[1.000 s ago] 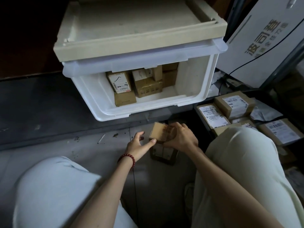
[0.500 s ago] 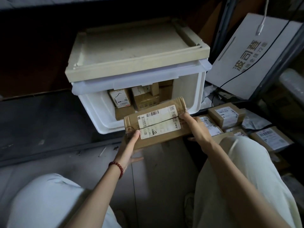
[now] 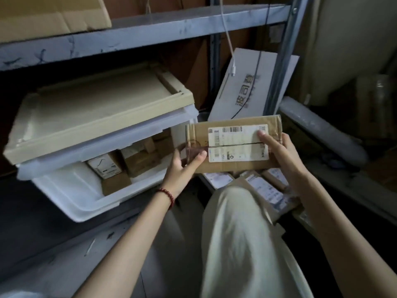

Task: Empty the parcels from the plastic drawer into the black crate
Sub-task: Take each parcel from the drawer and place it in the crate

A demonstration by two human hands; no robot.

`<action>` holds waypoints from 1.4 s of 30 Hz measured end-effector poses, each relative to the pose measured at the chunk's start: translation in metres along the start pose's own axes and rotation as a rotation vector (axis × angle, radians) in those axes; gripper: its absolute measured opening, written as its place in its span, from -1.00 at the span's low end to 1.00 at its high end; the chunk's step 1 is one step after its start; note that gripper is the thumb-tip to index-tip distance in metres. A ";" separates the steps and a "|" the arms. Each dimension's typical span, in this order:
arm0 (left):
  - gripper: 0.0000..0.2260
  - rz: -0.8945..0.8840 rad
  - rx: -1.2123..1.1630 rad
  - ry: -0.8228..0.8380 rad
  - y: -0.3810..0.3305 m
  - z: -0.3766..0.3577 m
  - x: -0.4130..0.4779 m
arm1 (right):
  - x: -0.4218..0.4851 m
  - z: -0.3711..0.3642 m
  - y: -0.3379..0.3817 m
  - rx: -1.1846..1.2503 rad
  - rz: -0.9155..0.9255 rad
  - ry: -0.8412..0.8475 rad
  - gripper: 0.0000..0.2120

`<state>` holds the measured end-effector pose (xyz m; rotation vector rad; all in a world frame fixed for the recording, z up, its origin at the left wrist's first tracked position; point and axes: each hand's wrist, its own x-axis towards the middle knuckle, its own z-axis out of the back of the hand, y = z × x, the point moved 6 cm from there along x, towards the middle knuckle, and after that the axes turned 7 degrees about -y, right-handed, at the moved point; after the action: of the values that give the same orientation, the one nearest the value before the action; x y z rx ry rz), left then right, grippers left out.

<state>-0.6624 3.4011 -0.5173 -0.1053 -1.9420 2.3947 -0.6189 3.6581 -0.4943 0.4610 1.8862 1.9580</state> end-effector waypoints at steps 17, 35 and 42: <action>-0.56 0.009 0.392 0.522 0.036 -0.272 -0.011 | -0.077 0.238 -0.148 -0.080 -0.288 -0.807 -0.33; -0.20 -0.200 0.753 0.788 0.096 -0.348 -0.037 | -0.089 0.236 -0.197 -0.873 -0.503 -0.653 -0.16; 0.07 -0.276 0.810 0.996 0.097 -0.351 -0.037 | -0.084 0.240 -0.200 -1.067 -0.495 -0.522 -0.16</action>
<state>-0.5948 3.7198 -0.6838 -0.7370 -0.4932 2.0799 -0.4198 3.8322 -0.6809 0.1205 0.4288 1.9050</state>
